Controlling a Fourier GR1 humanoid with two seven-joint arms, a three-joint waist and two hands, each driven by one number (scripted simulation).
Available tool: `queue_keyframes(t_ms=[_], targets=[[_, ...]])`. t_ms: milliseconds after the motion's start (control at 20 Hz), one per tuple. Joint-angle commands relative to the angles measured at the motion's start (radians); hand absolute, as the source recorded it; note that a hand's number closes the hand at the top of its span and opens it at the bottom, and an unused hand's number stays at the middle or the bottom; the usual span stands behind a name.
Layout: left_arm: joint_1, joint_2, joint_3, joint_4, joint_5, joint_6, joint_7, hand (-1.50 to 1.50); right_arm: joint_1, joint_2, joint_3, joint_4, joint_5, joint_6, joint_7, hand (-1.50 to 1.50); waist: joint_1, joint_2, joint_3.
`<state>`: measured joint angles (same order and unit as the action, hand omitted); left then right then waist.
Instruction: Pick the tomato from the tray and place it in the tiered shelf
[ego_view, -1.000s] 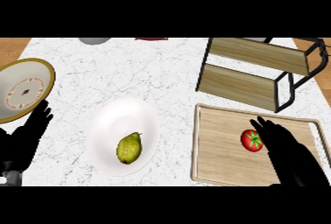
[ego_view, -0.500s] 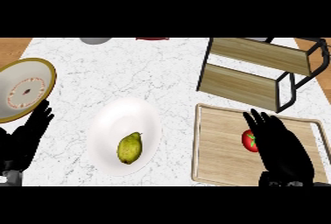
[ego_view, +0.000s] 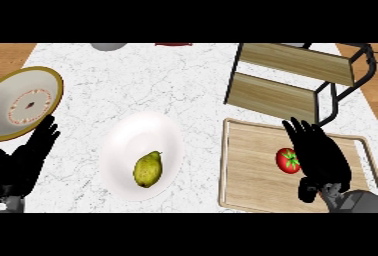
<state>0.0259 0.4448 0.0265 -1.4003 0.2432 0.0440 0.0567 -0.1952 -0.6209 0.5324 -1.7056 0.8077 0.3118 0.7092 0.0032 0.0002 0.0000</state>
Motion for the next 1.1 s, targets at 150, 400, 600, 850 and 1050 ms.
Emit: queue_keyframes(t_ms=[150, 400, 600, 850, 1050], targets=[[0.006, -0.072, 0.001, -0.019, -0.065, 0.01, 0.015, 0.0, 0.026, 0.069, -0.074, 0.112, 0.101, -0.057, -0.149, -1.5, -0.001, 0.0, 0.0], [0.05, -0.085, 0.033, -0.045, -0.084, -0.022, 0.01, 0.0, 0.021, 0.137, -0.103, 0.188, 0.174, -0.045, -0.197, -1.5, 0.0, -0.001, 0.0], [-0.015, -0.08, 0.067, -0.013, -0.085, -0.05, 0.037, 0.0, -0.037, 0.191, -0.139, 0.334, 0.223, -0.07, -0.263, -1.5, 0.001, 0.0, 0.0], [0.026, -0.094, 0.074, -0.079, -0.095, -0.071, 0.062, 0.0, 0.067, 0.196, -0.165, 0.225, 0.232, -0.049, -0.258, 1.5, -0.003, -0.001, 0.0], [-0.019, -0.104, 0.082, -0.015, -0.125, -0.06, 0.037, 0.0, 0.024, 0.209, -0.175, 0.36, 0.261, -0.121, -0.364, 1.5, -0.001, 0.0, 0.0]])
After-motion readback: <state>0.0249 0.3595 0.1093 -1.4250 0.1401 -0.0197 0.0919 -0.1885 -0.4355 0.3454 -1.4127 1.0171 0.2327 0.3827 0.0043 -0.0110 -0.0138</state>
